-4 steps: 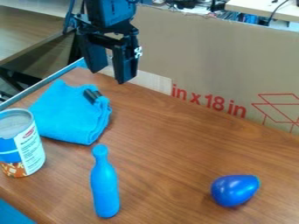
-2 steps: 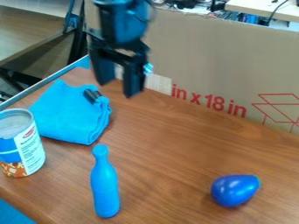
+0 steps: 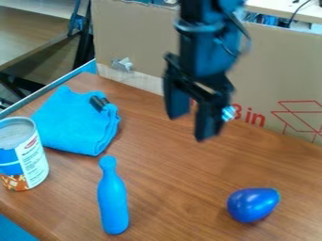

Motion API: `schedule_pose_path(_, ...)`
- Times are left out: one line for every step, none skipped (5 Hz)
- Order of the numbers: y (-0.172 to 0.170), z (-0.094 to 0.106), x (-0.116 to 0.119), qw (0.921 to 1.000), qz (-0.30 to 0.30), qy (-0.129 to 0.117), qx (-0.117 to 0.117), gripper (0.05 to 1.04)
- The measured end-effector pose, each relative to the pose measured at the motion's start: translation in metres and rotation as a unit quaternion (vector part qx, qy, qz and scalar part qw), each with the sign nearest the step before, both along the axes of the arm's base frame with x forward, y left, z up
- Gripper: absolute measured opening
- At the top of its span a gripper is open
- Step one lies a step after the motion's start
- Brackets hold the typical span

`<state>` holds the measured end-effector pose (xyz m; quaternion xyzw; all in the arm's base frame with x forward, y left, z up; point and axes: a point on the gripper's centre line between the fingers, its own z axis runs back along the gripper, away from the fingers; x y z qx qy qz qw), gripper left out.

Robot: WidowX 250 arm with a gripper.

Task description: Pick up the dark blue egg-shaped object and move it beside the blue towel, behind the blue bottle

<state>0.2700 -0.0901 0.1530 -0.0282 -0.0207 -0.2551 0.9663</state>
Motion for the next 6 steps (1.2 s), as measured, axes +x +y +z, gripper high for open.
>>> schedule_pose_path(-0.031,-0.035,0.006,0.9985,-0.046,0.029,0.01,1.0)
schedule_pose_path(-0.05,-0.049,0.023,0.9959,-0.086,0.023,0.015,1.0)
schedule_pose_path(-0.059,-0.063,0.034,0.9945,-0.1,0.011,0.03,1.0)
schedule_pose_path(-0.063,-0.077,0.041,0.9926,-0.112,0.01,0.045,1.0)
schedule_pose_path(-0.067,-0.086,0.04,0.9929,-0.11,0.024,0.036,1.0)
schedule_pose_path(-0.067,-0.107,0.04,0.9909,-0.118,0.049,0.043,1.0)
